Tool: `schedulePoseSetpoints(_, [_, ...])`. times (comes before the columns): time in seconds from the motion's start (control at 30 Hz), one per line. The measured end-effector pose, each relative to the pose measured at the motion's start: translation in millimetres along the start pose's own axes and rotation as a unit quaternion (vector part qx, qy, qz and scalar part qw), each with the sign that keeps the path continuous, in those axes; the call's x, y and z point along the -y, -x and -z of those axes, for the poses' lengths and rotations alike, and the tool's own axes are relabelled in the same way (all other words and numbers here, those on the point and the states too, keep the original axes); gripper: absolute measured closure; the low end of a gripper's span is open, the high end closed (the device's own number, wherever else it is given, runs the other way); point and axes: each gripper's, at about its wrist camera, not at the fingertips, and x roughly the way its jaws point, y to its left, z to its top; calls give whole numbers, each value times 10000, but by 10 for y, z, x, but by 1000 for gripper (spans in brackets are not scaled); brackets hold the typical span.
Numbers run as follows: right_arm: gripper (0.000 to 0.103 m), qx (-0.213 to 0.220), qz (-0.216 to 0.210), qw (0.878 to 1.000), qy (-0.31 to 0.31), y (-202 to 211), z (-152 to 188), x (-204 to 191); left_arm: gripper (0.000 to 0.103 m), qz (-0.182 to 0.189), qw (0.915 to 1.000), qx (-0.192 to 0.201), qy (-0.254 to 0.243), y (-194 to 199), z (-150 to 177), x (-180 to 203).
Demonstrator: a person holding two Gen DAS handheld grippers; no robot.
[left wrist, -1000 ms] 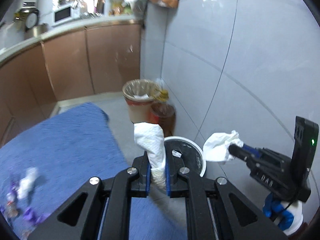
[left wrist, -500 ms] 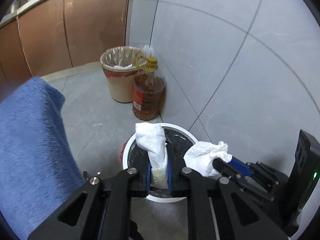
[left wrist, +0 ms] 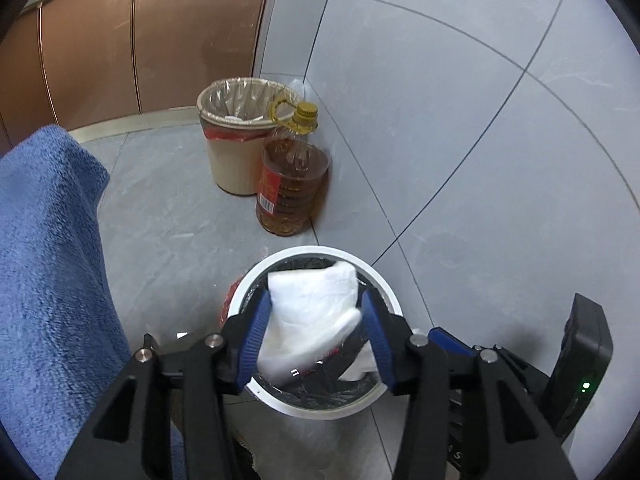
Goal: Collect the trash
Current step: 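Open both tools to drop the tissues and wrapper into the bin, then bring both tools back over the remaining wrappers on the towel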
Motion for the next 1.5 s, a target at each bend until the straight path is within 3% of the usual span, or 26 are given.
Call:
schedulePoseSetpoints(0.4, [62,212,45,9997,127,295,-98,-212,57,100,9986,511,37,740,75,-36])
schedulePoseSetpoints(0.6, [54,576,-70,9979,295,786,-146,-476,53,-231,9942,1050,-81,1328,241,-48])
schedulePoseSetpoints(0.8, [45,984,-281,9932,557,1336,-131,-824,43,-653,9854,1572,-109,1972,573,-143])
schedulePoseSetpoints(1.13, [34,1585,-601,9790,1135,2116,-37,-1409,38,-1303,9655,2255,-7,2871,1088,-312])
schedulePoseSetpoints(1.5, [28,1995,-783,9645,1544,2616,102,-1791,30,-1744,9439,2802,137,3604,1555,-460])
